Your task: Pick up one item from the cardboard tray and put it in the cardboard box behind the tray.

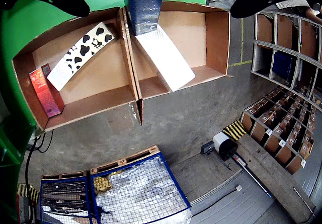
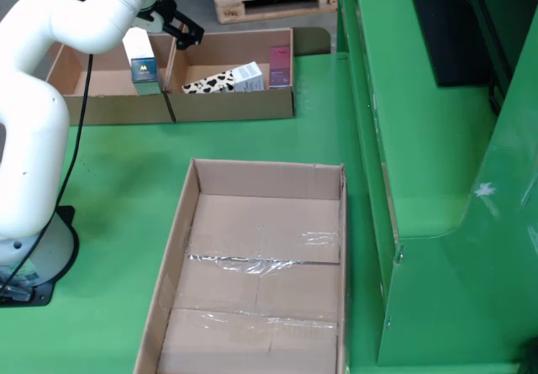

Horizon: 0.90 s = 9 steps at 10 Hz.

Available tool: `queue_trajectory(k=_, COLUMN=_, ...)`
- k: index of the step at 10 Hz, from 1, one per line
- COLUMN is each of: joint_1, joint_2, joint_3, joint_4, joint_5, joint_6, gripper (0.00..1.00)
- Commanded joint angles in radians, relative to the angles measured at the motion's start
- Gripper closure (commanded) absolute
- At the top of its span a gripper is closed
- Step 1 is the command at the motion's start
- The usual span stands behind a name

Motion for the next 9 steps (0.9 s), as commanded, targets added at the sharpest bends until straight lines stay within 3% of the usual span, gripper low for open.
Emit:
queue_trajectory(k=1, joint_1=0.019, joint_2=-0.033, joint_3=0.524, joint_4=-0.311, joint_5=-0.118, joint_6=0.048, gripper=0.0)
queue_trajectory(k=4, joint_1=0.052, joint_2=0.034, joint_3=0.524, joint_4=-0.25, joint_5=-0.226, joint_6=0.109, gripper=0.0)
queue_trajectory(k=8, joint_1=0.046, joint_2=0.141, joint_3=0.524, joint_4=-0.453, joint_5=-0.271, joint_6=0.135, gripper=0.0)
queue_trajectory(k=9, joint_1=0.046, joint_2=0.34, joint_3=0.157, joint_4=-0.272, joint_5=-0.291, joint_6=0.166, gripper=0.0)
